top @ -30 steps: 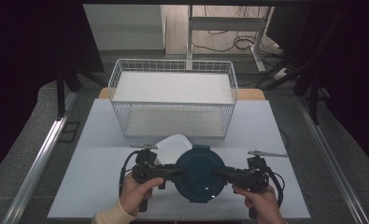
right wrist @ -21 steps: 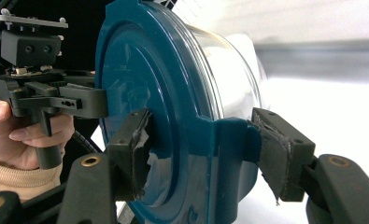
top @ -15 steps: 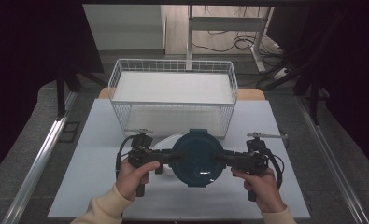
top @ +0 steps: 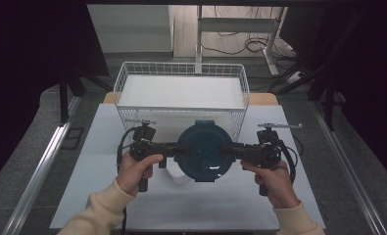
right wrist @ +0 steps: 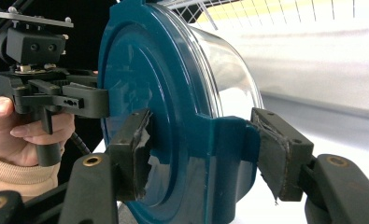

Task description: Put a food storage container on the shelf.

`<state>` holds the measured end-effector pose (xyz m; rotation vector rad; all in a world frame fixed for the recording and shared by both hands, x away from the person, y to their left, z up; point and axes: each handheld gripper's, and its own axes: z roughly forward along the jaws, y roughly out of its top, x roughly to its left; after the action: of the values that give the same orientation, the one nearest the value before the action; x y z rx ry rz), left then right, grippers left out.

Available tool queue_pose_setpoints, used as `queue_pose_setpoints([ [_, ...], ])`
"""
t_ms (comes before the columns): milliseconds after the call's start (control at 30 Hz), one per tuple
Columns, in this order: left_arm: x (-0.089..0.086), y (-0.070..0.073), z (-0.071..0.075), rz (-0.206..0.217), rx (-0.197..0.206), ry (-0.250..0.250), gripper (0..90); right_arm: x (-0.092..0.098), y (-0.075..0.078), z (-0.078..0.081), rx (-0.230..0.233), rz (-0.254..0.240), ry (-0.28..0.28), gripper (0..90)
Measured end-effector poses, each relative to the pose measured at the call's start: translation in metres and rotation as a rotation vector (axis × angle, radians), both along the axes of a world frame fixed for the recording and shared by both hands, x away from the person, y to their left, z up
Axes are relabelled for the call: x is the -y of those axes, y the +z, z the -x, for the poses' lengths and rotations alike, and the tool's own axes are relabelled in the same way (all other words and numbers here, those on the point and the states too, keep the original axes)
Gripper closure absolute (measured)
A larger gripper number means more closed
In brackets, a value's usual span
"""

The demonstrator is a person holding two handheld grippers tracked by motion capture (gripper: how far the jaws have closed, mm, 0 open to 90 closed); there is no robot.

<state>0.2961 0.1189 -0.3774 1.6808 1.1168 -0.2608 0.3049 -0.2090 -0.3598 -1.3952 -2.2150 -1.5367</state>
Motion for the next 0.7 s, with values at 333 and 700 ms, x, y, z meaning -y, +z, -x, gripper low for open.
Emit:
queue_pose_setpoints([
  [333, -0.009, 0.015, -0.011, 0.010, 0.018, 0.007, 43.0, -0.008, 0.017, -0.012, 0.031, 0.001, 0.013, 41.4],
  [700, -0.015, 0.025, -0.027, 0.018, 0.014, 0.010, 43.0, -0.015, 0.030, -0.029, 0.039, 0.008, 0.019, 41.4],
])
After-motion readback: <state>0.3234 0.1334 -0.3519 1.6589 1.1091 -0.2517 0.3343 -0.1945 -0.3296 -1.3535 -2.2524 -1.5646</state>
